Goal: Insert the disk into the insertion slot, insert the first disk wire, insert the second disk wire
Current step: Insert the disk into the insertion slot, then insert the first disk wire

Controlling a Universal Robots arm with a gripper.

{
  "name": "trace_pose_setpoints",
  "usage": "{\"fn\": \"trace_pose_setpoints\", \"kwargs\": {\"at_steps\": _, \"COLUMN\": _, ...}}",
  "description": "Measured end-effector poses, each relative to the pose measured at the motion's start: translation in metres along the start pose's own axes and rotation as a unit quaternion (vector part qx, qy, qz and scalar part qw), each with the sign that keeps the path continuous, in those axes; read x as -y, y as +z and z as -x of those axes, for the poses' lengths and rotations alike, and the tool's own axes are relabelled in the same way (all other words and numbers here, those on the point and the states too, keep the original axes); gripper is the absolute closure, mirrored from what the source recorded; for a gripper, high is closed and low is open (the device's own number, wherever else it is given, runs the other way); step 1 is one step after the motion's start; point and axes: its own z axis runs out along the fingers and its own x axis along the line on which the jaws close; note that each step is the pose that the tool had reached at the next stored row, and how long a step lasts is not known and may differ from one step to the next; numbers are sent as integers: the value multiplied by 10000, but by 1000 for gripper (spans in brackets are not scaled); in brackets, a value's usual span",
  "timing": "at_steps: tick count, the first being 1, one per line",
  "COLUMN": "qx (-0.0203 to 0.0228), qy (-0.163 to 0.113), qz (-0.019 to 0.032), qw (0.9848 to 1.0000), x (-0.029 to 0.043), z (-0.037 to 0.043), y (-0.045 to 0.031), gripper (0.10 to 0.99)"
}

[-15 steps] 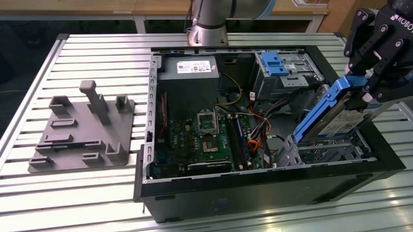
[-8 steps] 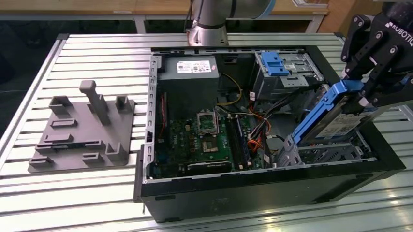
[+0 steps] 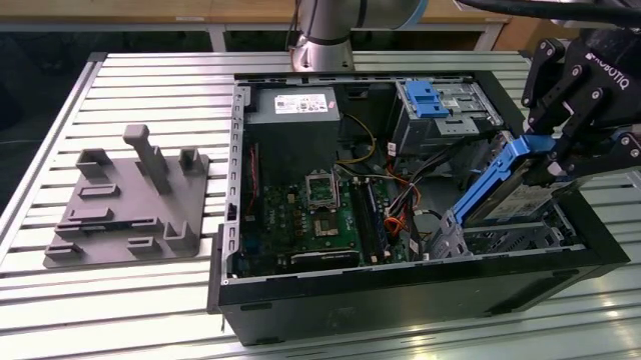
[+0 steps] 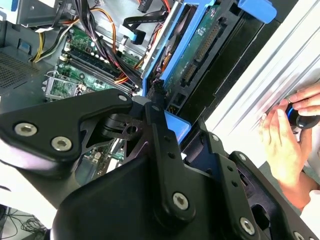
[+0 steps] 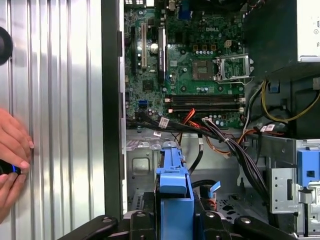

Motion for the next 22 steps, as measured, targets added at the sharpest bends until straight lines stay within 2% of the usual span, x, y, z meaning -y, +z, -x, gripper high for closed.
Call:
{"fn": "trace_pose_setpoints", "kwargs": {"at_steps": 5, "qx": -1, "qy": 1, "qz": 9, "qw": 10000, "x": 0, "z": -7, "y": 83, "gripper": 710}}
{"fn": "trace_pose_setpoints", "kwargs": {"at_steps": 6, "qx": -2, "qy": 1, "qz": 9, "qw": 10000, "x": 0, "z": -7, "y": 87, "gripper": 655}}
{"fn": "trace_pose_setpoints", "kwargs": {"at_steps": 7, "qx": -2, "qy": 0, "qz": 10, "qw": 10000, "x": 1, "z": -7, "y": 87, "gripper": 655}}
{"fn": "trace_pose_setpoints", "kwargs": {"at_steps": 8, "qx": -2, "qy": -1, "qz": 9, "qw": 10000, "x": 1, "z": -7, "y": 87, "gripper": 592}}
{"fn": "trace_pose_setpoints", "kwargs": {"at_steps": 9, "qx": -1, "qy": -4, "qz": 9, "qw": 10000, "x": 1, "z": -7, "y": 88, "gripper": 592}}
{"fn": "trace_pose_setpoints", "kwargs": {"at_steps": 10, "qx": 0, "qy": -5, "qz": 9, "qw": 10000, "x": 1, "z": -7, "y": 88, "gripper": 529}}
{"fn": "trace_pose_setpoints", "kwargs": {"at_steps": 22, "qx": -1, "qy": -40, "qz": 11, "qw": 10000, "x": 1, "z": -7, "y": 88, "gripper": 529}}
